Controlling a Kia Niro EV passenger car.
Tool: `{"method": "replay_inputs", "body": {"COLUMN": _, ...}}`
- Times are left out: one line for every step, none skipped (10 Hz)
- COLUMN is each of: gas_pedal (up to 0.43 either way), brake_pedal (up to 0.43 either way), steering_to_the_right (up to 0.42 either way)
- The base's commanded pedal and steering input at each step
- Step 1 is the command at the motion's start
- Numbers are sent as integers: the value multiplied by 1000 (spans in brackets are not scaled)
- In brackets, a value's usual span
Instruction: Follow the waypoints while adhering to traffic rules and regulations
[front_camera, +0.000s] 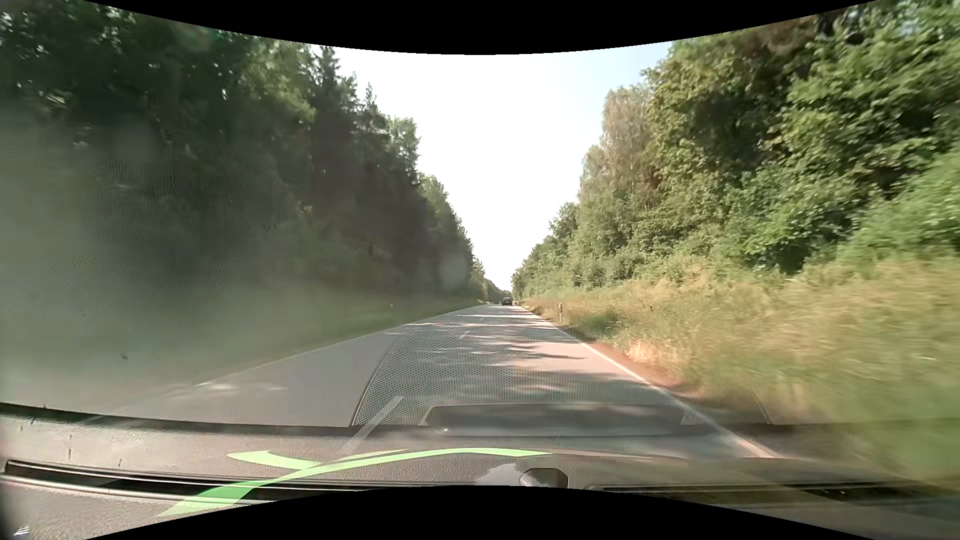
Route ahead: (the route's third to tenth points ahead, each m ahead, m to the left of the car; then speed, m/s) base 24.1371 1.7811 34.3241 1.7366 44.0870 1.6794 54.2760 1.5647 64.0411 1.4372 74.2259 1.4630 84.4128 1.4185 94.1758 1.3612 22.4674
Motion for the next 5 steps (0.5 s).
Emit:
{"method": "replay_inputs", "body": {"gas_pedal": 370, "brake_pedal": 0, "steering_to_the_right": 3}}
{"method": "replay_inputs", "body": {"gas_pedal": 370, "brake_pedal": 0, "steering_to_the_right": 3}}
{"method": "replay_inputs", "body": {"gas_pedal": 370, "brake_pedal": 0, "steering_to_the_right": 2}}
{"method": "replay_inputs", "body": {"gas_pedal": 358, "brake_pedal": 0, "steering_to_the_right": 2}}
{"method": "replay_inputs", "body": {"gas_pedal": 358, "brake_pedal": 0, "steering_to_the_right": 1}}
